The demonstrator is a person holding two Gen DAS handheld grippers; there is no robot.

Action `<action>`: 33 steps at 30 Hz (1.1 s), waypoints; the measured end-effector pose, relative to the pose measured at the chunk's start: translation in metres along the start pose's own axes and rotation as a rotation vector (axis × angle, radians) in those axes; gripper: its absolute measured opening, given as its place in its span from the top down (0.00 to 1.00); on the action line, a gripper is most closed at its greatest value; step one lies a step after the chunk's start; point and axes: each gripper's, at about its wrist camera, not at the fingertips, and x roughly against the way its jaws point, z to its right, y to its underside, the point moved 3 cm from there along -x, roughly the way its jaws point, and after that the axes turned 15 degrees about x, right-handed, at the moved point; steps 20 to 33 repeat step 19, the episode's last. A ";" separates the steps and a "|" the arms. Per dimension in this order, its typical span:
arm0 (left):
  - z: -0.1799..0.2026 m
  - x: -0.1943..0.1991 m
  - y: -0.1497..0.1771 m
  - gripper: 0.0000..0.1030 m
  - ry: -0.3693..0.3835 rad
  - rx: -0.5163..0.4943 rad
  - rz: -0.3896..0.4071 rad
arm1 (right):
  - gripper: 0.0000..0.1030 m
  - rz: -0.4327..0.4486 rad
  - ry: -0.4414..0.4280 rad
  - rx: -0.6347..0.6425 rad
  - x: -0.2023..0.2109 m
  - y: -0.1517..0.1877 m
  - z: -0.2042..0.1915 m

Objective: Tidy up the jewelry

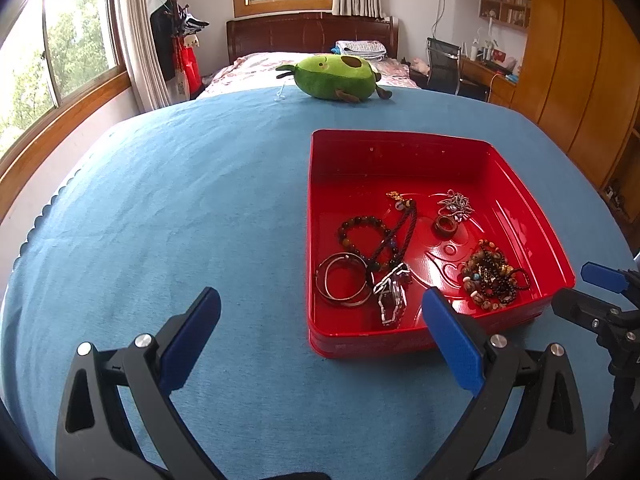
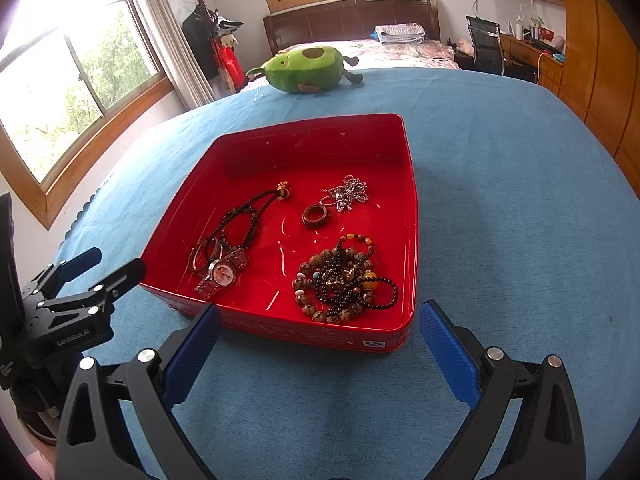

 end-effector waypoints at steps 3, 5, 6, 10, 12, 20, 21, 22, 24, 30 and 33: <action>0.000 -0.001 0.000 0.03 -0.003 0.001 -0.002 | 0.04 -0.001 -0.001 0.000 -0.001 0.000 0.000; 0.000 -0.001 0.000 0.03 0.000 0.003 -0.003 | 0.04 -0.002 0.000 0.000 -0.001 0.000 0.000; 0.000 -0.001 0.000 0.03 0.000 0.003 -0.002 | 0.04 -0.002 0.000 0.000 -0.001 0.000 0.000; 0.000 -0.001 0.000 0.03 0.000 0.002 -0.002 | 0.04 -0.003 0.000 0.000 -0.002 0.000 0.000; -0.001 -0.001 0.000 0.03 0.000 0.001 -0.002 | 0.04 -0.003 0.000 0.000 -0.002 0.000 0.000; -0.001 -0.001 0.000 0.03 0.000 0.003 -0.004 | 0.04 -0.004 0.000 0.000 -0.001 0.000 0.000; -0.001 -0.001 0.000 0.03 0.000 0.003 -0.004 | 0.04 -0.004 0.000 0.000 -0.001 0.000 0.000; -0.001 -0.001 0.000 0.03 0.000 0.003 -0.004 | 0.04 -0.004 0.000 0.000 -0.001 0.000 0.000; -0.001 -0.001 0.000 0.03 0.000 0.003 -0.004 | 0.04 -0.004 0.000 0.000 -0.001 0.000 0.000; -0.001 -0.001 0.000 0.03 0.000 0.003 -0.004 | 0.04 -0.004 0.000 0.000 -0.001 0.000 0.000; -0.001 -0.001 0.000 0.03 0.000 0.003 -0.004 | 0.04 -0.004 0.000 0.000 -0.001 0.000 0.000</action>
